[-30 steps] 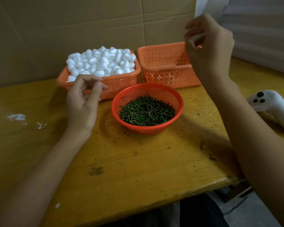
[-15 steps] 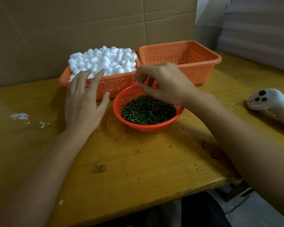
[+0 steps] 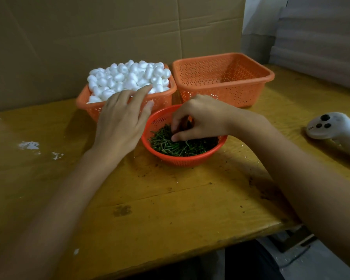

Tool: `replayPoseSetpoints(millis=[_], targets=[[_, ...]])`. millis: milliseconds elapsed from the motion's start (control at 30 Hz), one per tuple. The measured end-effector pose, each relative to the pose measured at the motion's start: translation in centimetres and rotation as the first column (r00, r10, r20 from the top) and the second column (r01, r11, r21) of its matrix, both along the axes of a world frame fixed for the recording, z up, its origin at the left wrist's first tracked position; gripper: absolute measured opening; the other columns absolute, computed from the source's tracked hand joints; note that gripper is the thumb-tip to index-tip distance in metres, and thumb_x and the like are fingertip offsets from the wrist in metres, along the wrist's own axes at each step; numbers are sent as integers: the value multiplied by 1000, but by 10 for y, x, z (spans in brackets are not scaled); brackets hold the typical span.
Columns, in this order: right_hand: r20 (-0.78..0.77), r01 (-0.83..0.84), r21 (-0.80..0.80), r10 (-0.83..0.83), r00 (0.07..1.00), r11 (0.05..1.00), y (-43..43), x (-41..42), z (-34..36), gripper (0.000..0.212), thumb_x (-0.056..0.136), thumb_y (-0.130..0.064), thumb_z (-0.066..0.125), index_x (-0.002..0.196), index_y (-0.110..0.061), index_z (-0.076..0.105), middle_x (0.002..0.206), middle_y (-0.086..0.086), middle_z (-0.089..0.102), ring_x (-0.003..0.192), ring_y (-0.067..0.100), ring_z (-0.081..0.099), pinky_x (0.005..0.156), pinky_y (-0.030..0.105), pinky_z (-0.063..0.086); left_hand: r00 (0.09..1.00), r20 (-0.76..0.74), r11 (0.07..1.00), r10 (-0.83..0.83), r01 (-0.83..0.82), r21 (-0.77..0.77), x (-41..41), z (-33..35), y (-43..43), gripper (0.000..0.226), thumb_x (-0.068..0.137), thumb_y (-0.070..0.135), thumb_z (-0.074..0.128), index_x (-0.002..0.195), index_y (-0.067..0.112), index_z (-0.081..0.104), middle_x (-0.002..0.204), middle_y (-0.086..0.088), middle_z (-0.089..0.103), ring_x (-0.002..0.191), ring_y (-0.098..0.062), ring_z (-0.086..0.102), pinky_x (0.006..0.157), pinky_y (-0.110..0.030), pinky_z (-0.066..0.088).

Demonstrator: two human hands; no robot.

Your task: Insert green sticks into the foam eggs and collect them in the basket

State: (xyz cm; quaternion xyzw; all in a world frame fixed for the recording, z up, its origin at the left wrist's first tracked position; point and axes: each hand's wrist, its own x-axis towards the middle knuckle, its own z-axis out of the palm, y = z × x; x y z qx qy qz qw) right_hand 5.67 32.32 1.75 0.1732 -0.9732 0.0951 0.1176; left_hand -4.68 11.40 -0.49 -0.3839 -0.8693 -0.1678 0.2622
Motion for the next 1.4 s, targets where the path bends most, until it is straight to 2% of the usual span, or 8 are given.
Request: replayPoseSetpoints(millis=[233, 367, 567, 767, 1000, 1100, 1267, 1400], targets=[[-1, -7, 10, 7, 1000, 1000, -1, -1, -1, 23, 89, -48, 76, 100, -28, 79, 98, -15, 77, 93, 8, 70, 86, 38, 55, 988, 131, 983, 88, -65, -170, -12, 25, 15, 48, 112, 52, 29, 148, 32, 55, 133, -12, 60, 126, -36, 53, 105, -54, 42], [2, -9, 7, 9, 1000, 1000, -1, -1, -1, 23, 89, -48, 75, 100, -28, 79, 98, -15, 77, 94, 9, 71, 86, 38, 55, 971, 231, 993, 59, -33, -113, -14, 31, 14, 41, 112, 46, 37, 141, 31, 61, 138, -7, 62, 133, -35, 48, 110, -58, 40], [4, -12, 5, 12, 1000, 1000, -2, -1, -1, 22, 89, -47, 76, 100, -28, 79, 99, -15, 77, 95, 9, 71, 86, 38, 54, 967, 254, 999, 6, 3, -36, -17, 32, 14, 34, 107, 36, 54, 140, 31, 63, 131, -5, 66, 129, -33, 53, 108, -58, 42], [5, -17, 16, 17, 1000, 1000, -3, -2, 0, 21, 90, -46, 75, 101, -28, 78, 98, -15, 77, 92, 9, 70, 86, 36, 53, 973, 231, 1000, -10, 9, 6, -19, 28, 20, 28, 108, 37, 49, 129, 33, 68, 123, 0, 72, 127, -30, 55, 106, -58, 43], [21, -23, 14, 23, 1000, 1000, -3, -1, 0, 21, 91, -44, 75, 102, -27, 78, 99, -15, 77, 93, 8, 70, 87, 38, 54, 974, 224, 999, 37, -36, -13, -21, 26, 27, 33, 107, 44, 53, 133, 33, 69, 128, -1, 73, 131, -32, 55, 108, -57, 42], [19, -24, 10, 24, 1000, 1000, -3, -1, 0, 21, 91, -44, 75, 102, -27, 78, 99, -15, 77, 93, 9, 70, 87, 39, 54, 976, 219, 996, -10, -8, 85, -23, 25, 27, 29, 105, 43, 57, 128, 35, 72, 120, 4, 75, 124, -25, 62, 105, -53, 47], [18, -25, 10, 24, 1000, 1000, -3, -1, 0, 21, 91, -45, 75, 102, -27, 78, 99, -15, 77, 94, 8, 70, 87, 39, 54, 986, 148, 933, -72, 15, 359, -22, 26, 25, 30, 98, 29, 71, 127, 27, 76, 115, 6, 77, 110, -14, 68, 92, -30, 50], [18, -33, 4, 33, 999, 999, -3, -1, 1, 19, 94, -44, 71, 100, -27, 78, 97, -15, 76, 91, 6, 69, 85, 38, 54, 988, 104, 846, -115, 42, 532, -18, 35, 21, 23, 96, 25, 68, 117, 27, 79, 95, 12, 74, 89, -9, 71, 83, -31, 56]])
